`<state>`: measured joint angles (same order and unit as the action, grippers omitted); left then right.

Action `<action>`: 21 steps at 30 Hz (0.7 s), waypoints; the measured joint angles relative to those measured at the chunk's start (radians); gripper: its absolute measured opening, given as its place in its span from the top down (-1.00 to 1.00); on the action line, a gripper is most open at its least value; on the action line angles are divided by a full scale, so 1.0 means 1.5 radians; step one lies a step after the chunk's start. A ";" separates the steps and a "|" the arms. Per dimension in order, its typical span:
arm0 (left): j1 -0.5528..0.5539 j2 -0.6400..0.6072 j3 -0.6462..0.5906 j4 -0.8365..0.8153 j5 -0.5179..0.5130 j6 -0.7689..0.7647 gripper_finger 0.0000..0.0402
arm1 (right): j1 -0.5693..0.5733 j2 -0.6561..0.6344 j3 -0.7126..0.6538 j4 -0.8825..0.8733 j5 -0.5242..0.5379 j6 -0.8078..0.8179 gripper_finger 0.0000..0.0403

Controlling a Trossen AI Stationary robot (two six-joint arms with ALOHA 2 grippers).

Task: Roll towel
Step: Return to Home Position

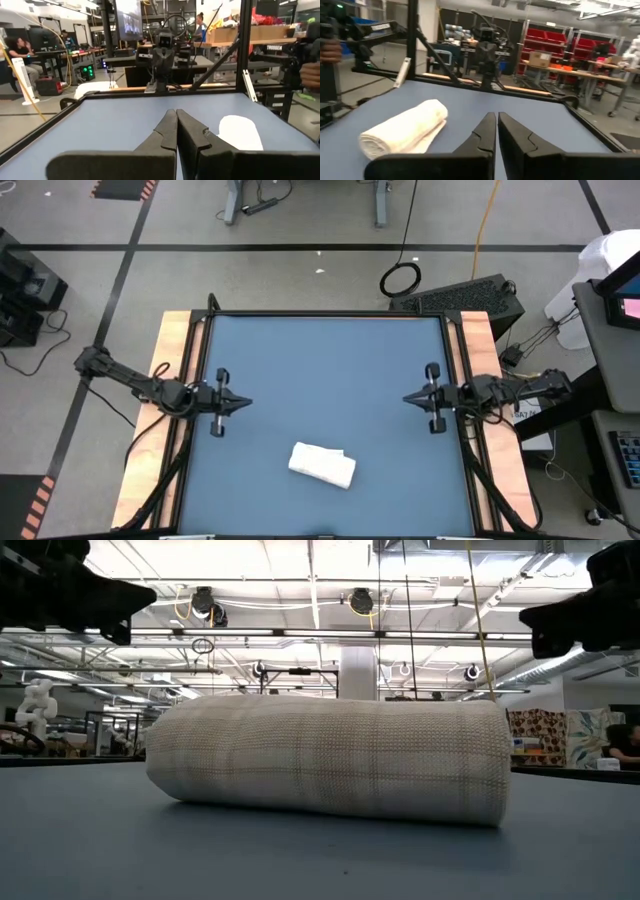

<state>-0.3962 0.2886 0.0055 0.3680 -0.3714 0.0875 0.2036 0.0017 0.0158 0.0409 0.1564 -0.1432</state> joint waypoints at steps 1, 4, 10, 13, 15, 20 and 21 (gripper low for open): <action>0.000 -0.013 0.000 -0.014 0.001 0.004 1.00 | -0.010 0.000 0.000 0.000 -0.002 0.000 0.96; 0.000 -0.050 0.000 -0.059 0.001 0.008 1.00 | -0.036 0.000 0.000 -0.004 -0.032 0.008 0.99; -0.005 -0.136 0.000 -0.144 0.002 -0.003 1.00 | -0.049 0.000 0.000 -0.012 -0.075 0.029 0.99; -0.011 -0.181 0.000 -0.199 0.000 -0.014 1.00 | -0.049 0.000 0.000 -0.013 -0.075 0.022 1.00; -0.013 -0.192 0.000 -0.198 0.000 -0.015 1.00 | -0.049 0.000 0.000 -0.012 -0.071 0.014 0.99; -0.012 -0.192 0.002 -0.207 -0.003 -0.012 1.00 | -0.059 0.000 0.000 -0.011 -0.069 0.013 1.00; -0.012 -0.192 0.002 -0.207 -0.003 -0.007 1.00 | -0.061 0.000 0.000 -0.012 -0.069 0.013 0.99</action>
<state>-0.4149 0.0006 0.0078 0.0570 -0.3759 0.0773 0.1115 0.0021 0.0157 0.0235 0.0532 -0.1242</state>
